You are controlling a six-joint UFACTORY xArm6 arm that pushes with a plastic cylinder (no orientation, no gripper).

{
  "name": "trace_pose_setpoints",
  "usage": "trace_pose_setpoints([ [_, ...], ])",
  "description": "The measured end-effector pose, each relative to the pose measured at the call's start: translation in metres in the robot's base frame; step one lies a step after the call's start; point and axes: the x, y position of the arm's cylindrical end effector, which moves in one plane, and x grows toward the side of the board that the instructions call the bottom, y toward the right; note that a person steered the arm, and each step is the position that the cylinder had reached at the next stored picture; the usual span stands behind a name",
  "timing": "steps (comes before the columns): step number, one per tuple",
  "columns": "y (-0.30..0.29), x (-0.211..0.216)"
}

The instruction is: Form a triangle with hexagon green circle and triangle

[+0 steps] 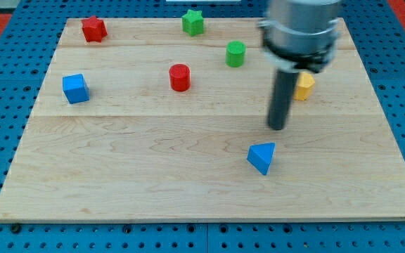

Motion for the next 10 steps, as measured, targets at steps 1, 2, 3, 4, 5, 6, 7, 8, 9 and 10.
trace_pose_setpoints([
  [1, 0.075, -0.030],
  [2, 0.059, -0.076],
  [3, -0.011, -0.031],
  [4, -0.082, -0.008],
  [5, 0.035, -0.009],
  [6, 0.048, -0.052],
  [7, -0.047, -0.062],
  [8, -0.162, -0.065],
  [9, -0.148, -0.075],
  [10, -0.108, -0.129],
])
